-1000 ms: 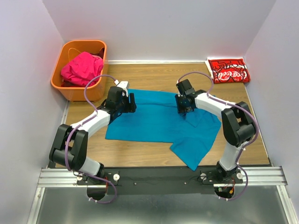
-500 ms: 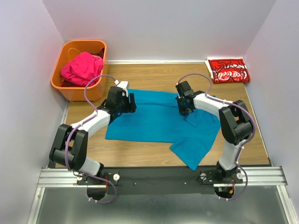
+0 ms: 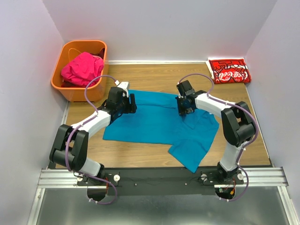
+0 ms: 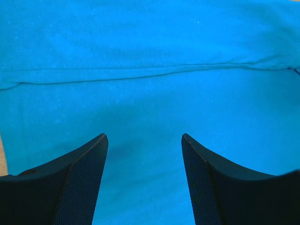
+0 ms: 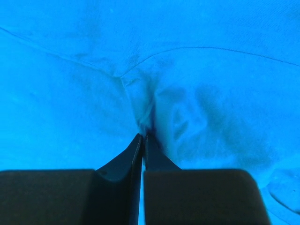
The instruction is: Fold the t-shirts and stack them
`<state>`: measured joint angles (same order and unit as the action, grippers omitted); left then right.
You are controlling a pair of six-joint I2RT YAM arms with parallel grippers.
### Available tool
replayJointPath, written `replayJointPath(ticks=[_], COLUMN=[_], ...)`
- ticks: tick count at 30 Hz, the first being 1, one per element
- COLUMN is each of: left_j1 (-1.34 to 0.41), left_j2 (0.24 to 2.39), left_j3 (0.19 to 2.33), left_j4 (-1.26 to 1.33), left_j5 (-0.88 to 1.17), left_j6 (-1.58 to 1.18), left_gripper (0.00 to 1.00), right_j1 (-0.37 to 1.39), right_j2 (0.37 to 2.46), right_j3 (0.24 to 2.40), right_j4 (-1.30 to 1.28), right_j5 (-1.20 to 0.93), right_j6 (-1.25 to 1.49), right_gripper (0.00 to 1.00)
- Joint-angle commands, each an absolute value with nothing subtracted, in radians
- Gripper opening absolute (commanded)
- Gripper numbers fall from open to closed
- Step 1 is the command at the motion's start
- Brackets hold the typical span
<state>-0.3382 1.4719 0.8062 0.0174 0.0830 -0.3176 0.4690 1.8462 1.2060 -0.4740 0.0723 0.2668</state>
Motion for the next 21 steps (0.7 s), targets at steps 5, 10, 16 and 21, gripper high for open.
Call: replayJointPath(ticks=[5,10,16,21], left_j1=[-0.342,-0.342,-0.342,-0.342], left_j2=[1.486,1.485,1.485,1.483], left_j3=[0.83,0.831,0.833,0.833], left_j4=[0.014,0.011,0.008,0.008], left_j5=[0.072,0.072,0.072,0.074], left_j6=[-0.302,-0.302,-0.301,-0.299], left_gripper=[0.72,0.72,0.72,0.72], right_j1=[0.468,0.459,0.451,0.449], right_j2=[1.813,1.828,1.851,1.85], right_j3=[1.27,1.278,1.261,1.267], right_j4=[-0.528,-0.537,-0.541,-0.541], right_j5=[0.008,0.035,0.066,0.006], right_j6=[0.345,0.341,0.324,0.342], right_gripper=[0.12,0.16,0.08,0.03])
